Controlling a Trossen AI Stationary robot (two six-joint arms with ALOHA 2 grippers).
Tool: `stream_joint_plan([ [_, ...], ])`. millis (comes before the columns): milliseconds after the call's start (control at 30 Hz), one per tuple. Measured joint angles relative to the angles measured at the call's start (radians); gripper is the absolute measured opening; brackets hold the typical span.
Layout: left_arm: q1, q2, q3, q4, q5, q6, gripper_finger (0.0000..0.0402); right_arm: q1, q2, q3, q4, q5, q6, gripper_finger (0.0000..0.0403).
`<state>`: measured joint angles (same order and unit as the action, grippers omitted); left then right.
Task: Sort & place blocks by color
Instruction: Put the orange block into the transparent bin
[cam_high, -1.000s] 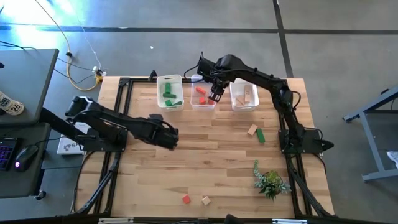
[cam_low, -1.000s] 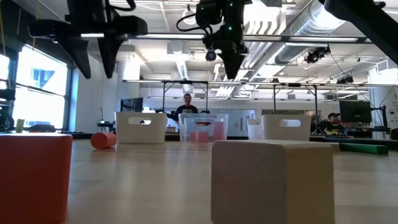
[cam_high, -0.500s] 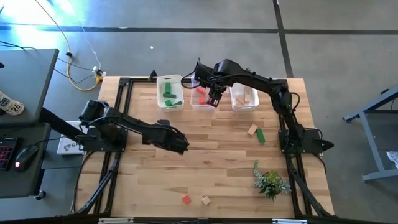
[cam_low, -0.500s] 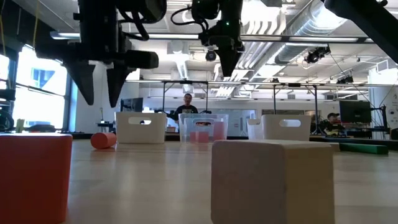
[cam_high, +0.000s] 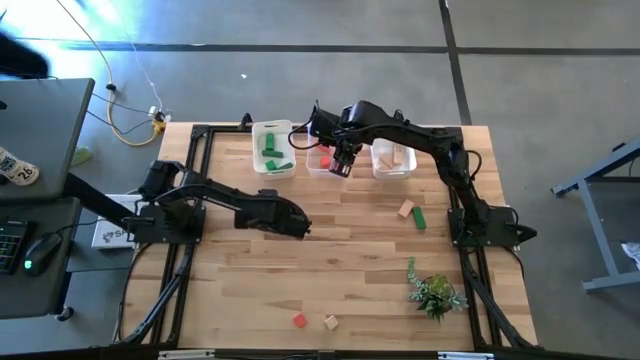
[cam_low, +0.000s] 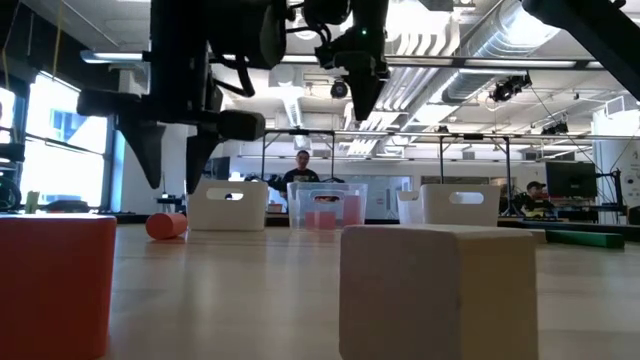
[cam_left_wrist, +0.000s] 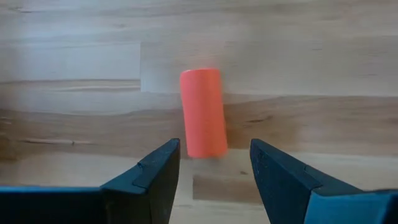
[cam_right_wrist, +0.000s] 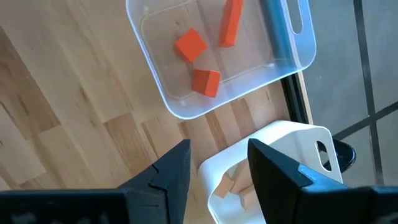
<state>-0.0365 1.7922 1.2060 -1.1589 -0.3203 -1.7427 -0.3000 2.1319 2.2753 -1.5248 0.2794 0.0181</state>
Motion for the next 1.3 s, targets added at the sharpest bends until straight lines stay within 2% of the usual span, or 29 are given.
stream_joint_plan([
  [267,0.028,-0.001,-0.005,-0.004,-0.006,0.032,0.0184,0.0,0.0,0.0,0.008,0.0,0.0,0.0146],
  [600,0.038,-0.001,-0.143,0.15,0.022,0.022,0.0184,0.0,0.0,0.0,0.017,-0.001,0.0,0.0146],
  [967,0.097,0.003,-0.146,0.166,0.028,0.124,0.0184,0.0,0.0,0.0,0.03,-0.001,0.0,0.0146],
  [1300,0.127,0.1,-0.137,0.167,0.08,0.269,0.0184,0.0,0.0,0.0,0.033,-0.002,0.004,0.0146],
])
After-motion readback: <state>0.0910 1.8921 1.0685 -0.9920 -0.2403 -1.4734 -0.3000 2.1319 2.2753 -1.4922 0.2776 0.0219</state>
